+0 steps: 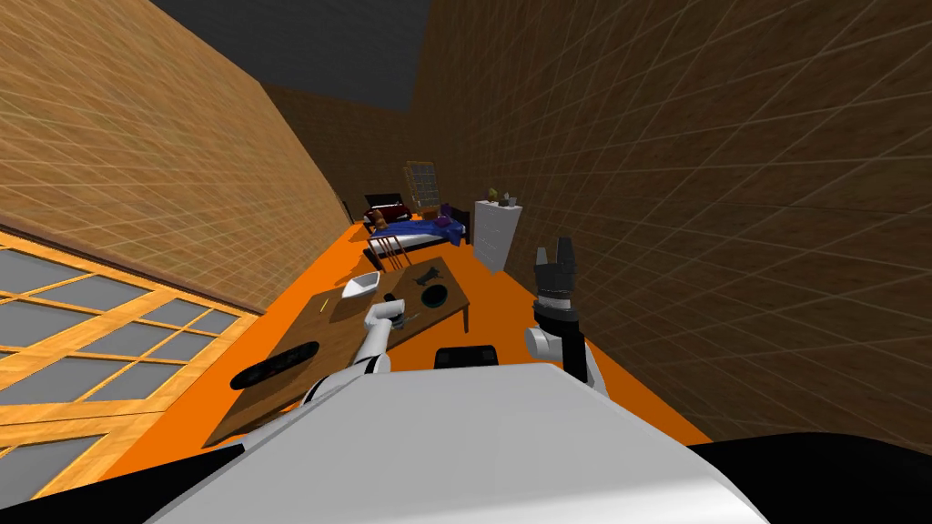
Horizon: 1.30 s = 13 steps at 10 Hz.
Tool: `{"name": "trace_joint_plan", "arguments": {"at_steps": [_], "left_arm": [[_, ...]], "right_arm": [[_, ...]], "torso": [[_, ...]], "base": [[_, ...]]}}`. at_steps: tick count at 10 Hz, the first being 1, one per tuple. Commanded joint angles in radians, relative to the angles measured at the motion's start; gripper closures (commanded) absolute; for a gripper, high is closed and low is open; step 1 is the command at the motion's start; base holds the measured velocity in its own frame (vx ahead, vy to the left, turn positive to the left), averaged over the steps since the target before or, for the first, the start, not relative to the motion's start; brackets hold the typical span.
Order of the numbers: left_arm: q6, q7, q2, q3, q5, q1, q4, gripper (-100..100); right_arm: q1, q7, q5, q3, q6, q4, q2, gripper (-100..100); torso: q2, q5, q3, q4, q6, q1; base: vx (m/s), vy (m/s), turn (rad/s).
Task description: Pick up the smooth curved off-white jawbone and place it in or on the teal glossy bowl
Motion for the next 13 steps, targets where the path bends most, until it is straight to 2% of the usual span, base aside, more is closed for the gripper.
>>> {"name": "trace_joint_plan", "arguments": {"at_steps": [1,4,5,6,7,9,12,13], "left_arm": [[0.041,-0.005,0.001,0.009,-0.006,-0.017,0.044,-100],[0.086,-0.009,0.011,0.021,-0.012,-0.041,0.1,-100],[0.075,-0.009,0.011,0.019,-0.01,-0.038,0.093,-100],[0.077,-0.009,0.011,0.02,-0.01,-0.038,0.095,0],[0.052,0.024,0.011,0.022,-0.017,-0.037,0.124,-100],[0.036,0.046,0.011,0.023,-0.021,-0.036,0.143,-100],[-0.005,0.101,0.01,0.027,-0.033,-0.033,0.191,-100],[0.006,0.089,0.009,0.026,-0.03,-0.031,0.178,-100]], "right_arm": [[0.0,0.0,0.0,0.0,0.0,0.0,0.0,0],[0.0,0.0,0.0,0.0,0.0,0.0,0.0,0],[0.0,0.0,0.0,0.0,0.0,0.0,0.0,0],[0.0,0.0,0.0,0.0,0.0,0.0,0.0,0],[0.0,0.0,0.0,0.0,0.0,0.0,0.0,0],[0.0,0.0,0.0,0.0,0.0,0.0,0.0,0],[0.0,0.0,0.0,0.0,0.0,0.0,0.0,0],[0.0,0.0,0.0,0.0,0.0,0.0,0.0,0]], "torso": [[0.0,0.0,0.0,0.0,0.0,0.0],[0.001,0.0,0.001,0.0,0.0,-0.001],[0.002,0.0,0.001,0.0,0.0,-0.002],[0.003,-0.001,0.001,0.001,0.0,-0.002],[0.003,-0.001,0.002,0.001,0.0,-0.003],[0.006,0.0,0.003,0.001,0.0,0.001],[0.006,0.0,0.003,0.001,0.0,0.001],[0.006,0.0,0.003,0.001,0.0,0.001]], "base": [[0.059,0.058,-0.093],[0.032,0.036,-0.055],[0.007,0.01,-0.009],[0.0,0.0,0.0],[-0.024,0.045,-0.193],[-0.031,0.069,-0.133],[-0.033,0.066,-0.173],[-0.013,0.027,-0.026]]}}
